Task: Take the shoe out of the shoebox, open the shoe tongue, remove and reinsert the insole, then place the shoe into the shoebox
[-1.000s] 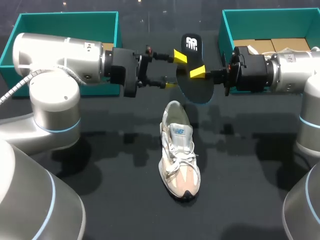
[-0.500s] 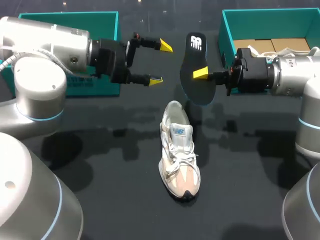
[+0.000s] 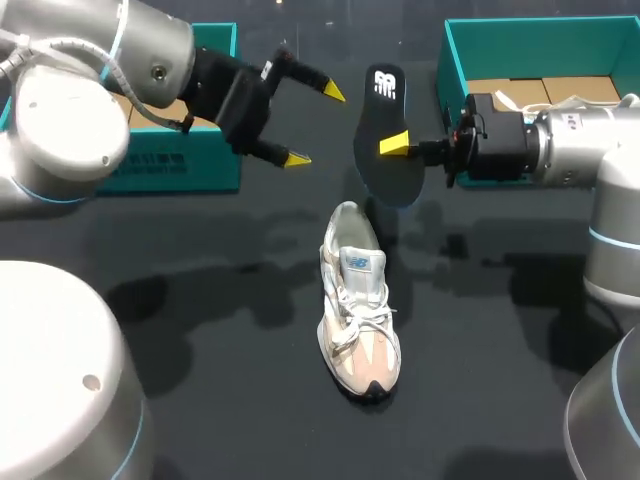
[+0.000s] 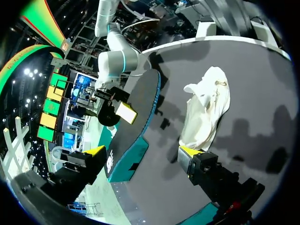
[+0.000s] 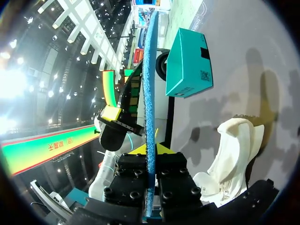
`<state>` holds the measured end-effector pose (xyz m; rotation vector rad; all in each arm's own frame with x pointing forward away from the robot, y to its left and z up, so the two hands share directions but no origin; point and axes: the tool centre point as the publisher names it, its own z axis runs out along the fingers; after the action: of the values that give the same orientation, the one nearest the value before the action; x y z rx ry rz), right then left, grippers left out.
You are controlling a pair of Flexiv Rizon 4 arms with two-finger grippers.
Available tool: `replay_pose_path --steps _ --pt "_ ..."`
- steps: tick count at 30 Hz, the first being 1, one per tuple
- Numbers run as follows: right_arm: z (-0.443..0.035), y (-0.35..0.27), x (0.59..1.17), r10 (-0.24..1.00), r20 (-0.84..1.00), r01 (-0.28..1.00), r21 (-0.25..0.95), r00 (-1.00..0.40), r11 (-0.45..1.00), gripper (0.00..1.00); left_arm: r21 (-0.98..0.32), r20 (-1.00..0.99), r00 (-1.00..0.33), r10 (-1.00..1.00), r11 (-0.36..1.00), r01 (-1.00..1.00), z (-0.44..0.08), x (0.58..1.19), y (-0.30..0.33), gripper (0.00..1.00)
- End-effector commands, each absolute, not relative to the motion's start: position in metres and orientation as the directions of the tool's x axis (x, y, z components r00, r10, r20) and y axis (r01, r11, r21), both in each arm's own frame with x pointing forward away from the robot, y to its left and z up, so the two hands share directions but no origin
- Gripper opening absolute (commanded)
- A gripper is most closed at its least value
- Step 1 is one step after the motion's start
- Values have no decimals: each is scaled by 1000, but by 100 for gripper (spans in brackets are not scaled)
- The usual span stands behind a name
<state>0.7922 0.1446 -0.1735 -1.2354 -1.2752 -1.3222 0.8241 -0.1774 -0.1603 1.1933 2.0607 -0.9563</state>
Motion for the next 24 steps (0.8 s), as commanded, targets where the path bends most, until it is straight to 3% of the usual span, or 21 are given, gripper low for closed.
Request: replay_pose_path --steps 1,8,10,21,24 --pt "-178 149 796 26 987 981 162 -160 -105 0 -412 -620 -591 516 427 805 -166 825 -164 100" --pt "-182 155 805 51 965 957 262 -258 -126 0 -603 -375 -802 465 535 592 -185 815 -138 100" --pt "-185 157 806 74 955 946 295 -287 -133 0 -464 -308 -836 454 696 549 -194 807 -137 100" --pt "-185 157 806 74 955 946 295 -287 -133 0 -464 -308 -836 454 696 549 -194 807 -137 100" --pt "-185 157 806 74 955 946 295 -287 -133 0 -537 -217 -898 383 722 437 -210 811 -144 100"
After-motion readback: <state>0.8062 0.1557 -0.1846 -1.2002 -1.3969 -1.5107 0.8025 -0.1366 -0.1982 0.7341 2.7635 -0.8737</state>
